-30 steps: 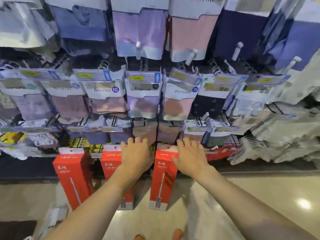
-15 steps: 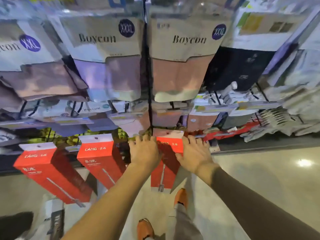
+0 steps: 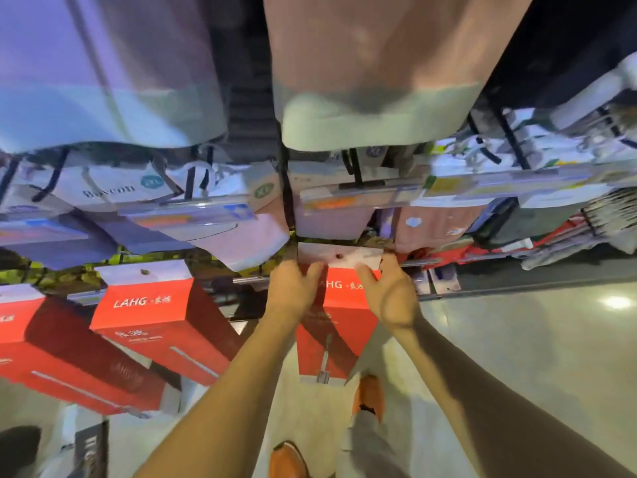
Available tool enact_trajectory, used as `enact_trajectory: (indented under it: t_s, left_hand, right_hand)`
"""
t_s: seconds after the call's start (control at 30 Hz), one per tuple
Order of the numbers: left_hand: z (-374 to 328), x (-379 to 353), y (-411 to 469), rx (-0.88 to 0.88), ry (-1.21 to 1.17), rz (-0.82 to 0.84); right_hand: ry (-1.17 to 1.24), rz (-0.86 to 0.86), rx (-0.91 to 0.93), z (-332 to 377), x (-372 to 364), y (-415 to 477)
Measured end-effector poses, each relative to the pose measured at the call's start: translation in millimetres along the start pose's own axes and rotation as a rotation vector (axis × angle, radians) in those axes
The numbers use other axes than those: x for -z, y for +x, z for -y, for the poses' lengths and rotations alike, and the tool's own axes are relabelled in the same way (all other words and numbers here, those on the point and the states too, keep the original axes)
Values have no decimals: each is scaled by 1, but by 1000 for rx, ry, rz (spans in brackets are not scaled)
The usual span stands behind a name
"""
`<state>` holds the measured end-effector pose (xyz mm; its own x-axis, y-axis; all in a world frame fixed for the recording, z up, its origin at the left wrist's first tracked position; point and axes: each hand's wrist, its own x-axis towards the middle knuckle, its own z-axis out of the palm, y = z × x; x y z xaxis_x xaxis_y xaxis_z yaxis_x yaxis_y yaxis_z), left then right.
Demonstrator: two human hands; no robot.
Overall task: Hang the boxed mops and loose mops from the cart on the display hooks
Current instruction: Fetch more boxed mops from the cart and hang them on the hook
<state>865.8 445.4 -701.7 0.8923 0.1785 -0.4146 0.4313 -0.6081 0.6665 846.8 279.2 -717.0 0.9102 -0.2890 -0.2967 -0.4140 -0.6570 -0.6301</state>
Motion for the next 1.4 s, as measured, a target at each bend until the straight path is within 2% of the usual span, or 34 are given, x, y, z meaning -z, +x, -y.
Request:
enact_trajectory:
  t_s: [0.1,0.23,0.4,0.63,0.73,0.97,1.1,1.2,1.4]
  left_hand:
    - [9,-8,3,-4,-121,-58]
    - [18,-16,-7,46,-285,-78]
    - [26,-15,-40,39,-437,-76]
    - [39,-11,-117,-6,-512,-10]
    - [28,2,-153,-37,-533,31]
    - [-45,56,-233,-198,-589,144]
    - [-110,84,-274,-377,-487,291]
    - [-164,99,-318,-497,-428,408]
    - [-237,100,-387,-475,-548,617]
  right_hand:
    - [123,-85,100,-19,-13,9]
    - [259,-114,200,-27,-17,6]
    - [372,-54,75,-36,-18,-28]
    - [320,-144,-6,-38,16,-120]
    - [415,-171,-42,-25,45,-162]
    - [558,-325,4,8,141,-245]
    - [609,-454,-19,17,209,-289]
    - [748,-571,-12,22,268,-335]
    - [874,-659,10,23,356,-392]
